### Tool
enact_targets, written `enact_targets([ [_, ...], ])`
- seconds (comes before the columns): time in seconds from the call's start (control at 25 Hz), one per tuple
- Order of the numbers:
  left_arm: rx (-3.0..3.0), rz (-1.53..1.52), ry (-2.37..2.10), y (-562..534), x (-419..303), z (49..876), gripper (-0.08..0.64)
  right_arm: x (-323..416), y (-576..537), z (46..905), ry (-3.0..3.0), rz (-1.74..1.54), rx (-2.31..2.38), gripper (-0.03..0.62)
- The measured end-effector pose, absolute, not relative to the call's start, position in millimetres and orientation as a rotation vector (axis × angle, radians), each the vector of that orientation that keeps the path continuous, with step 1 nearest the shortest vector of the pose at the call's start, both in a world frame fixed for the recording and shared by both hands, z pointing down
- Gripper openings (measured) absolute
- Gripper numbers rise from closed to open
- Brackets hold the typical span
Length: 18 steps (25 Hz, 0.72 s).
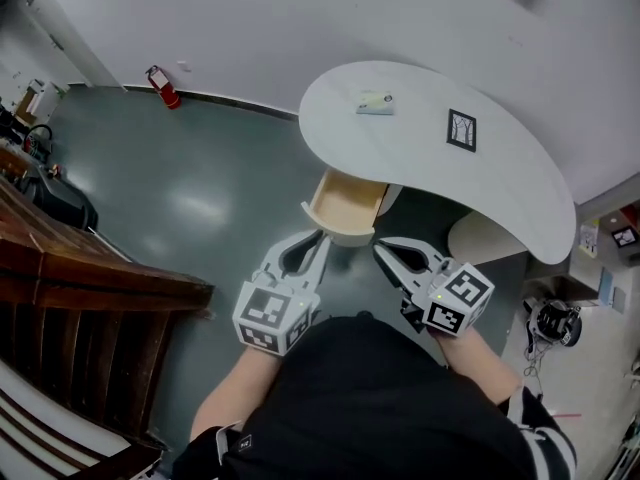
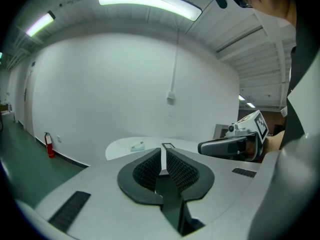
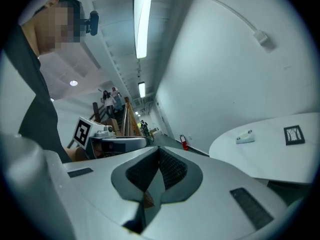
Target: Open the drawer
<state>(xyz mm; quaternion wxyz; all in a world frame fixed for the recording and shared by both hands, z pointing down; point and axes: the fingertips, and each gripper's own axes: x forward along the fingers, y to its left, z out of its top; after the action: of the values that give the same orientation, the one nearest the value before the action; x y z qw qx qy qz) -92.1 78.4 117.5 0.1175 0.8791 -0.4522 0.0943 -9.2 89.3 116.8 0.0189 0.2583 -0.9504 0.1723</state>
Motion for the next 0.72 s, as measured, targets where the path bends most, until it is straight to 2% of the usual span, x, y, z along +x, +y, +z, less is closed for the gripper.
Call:
enact_targets([
  [0.32,2.603,0.2,-1.46,94,-151,72,0.026,-26,82,60,-2.993,0.269,0.978,0.012],
  [0.72,2.611,0.136,-1.496,109,-182,46,0.018,-38,91,35,-3.044,0.169,1.008,0.012],
])
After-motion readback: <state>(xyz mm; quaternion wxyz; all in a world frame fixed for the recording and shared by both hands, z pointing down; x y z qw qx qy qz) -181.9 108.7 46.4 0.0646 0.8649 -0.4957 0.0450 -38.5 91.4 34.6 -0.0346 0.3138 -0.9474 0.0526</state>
